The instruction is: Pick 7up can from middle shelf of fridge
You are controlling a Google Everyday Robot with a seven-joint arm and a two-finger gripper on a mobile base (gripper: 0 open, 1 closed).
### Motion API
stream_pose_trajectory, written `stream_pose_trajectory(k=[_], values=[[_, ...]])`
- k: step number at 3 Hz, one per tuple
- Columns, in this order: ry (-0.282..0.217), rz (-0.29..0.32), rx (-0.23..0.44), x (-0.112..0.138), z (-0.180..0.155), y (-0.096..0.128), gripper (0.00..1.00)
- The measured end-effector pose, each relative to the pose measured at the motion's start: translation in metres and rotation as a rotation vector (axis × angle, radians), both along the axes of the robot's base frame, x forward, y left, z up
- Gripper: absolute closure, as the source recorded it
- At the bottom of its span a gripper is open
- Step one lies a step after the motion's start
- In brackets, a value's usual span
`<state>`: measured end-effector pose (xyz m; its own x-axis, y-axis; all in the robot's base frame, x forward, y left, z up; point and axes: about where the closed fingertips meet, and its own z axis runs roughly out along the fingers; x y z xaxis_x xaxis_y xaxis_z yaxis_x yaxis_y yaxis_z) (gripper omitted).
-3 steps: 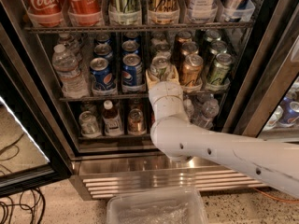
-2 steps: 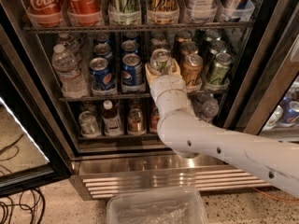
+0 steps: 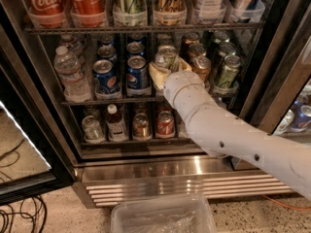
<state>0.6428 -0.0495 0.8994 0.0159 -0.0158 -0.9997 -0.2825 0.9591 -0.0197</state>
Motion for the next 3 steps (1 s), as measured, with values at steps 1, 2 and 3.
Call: stream_pose_trajectory(k=[1,2,3], values=[[0.051,0.093,0.038,-0.012,0.003,-0.002,1.0],[0.082,0.207,0.069,-0.032,0.015,0.007,1.0],[0.122,0.351,0.122,-0.054,0.021,0.03,1.0]])
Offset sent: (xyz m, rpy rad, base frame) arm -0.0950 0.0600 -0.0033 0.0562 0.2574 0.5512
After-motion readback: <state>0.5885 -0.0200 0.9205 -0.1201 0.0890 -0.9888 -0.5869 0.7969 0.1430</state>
